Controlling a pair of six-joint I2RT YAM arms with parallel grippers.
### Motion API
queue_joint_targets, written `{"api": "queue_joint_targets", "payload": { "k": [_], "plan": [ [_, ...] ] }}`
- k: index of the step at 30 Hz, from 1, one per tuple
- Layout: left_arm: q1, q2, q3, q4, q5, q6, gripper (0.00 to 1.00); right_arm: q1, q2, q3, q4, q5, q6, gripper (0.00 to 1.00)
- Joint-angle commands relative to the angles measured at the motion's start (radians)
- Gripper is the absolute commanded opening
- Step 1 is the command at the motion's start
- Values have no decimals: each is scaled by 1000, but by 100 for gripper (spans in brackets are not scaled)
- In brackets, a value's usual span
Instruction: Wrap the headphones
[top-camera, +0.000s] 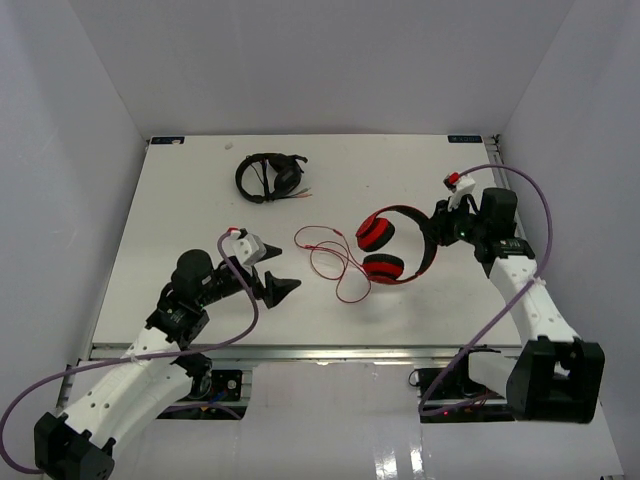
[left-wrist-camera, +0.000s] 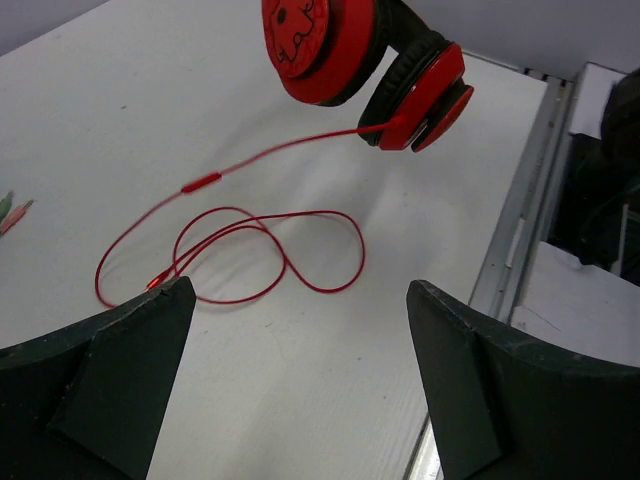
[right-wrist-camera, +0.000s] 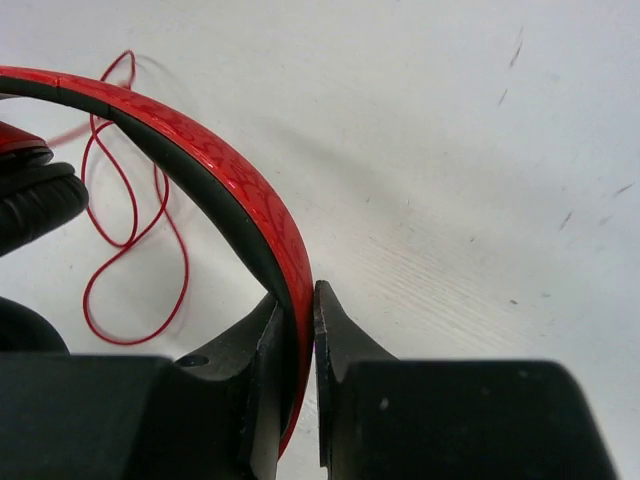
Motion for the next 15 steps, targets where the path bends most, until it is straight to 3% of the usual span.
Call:
{"api": "queue_joint_targets", "payload": {
  "k": [1, 7, 11, 15],
  "plan": [
    [-54, -53, 18, 24, 151, 12, 98, -9, -206, 17, -141, -158, -266, 8],
    [-146, -16, 35, 23, 139, 22, 98, -9, -272, 127, -266, -261, -265, 8],
    [-324, 100, 58, 33, 36, 61, 98, -9, -267, 234, -319, -277, -206, 8],
    [-395, 176, 40, 88, -20, 110, 98, -9, -251, 342, -355, -292, -175, 8]
  ]
}}
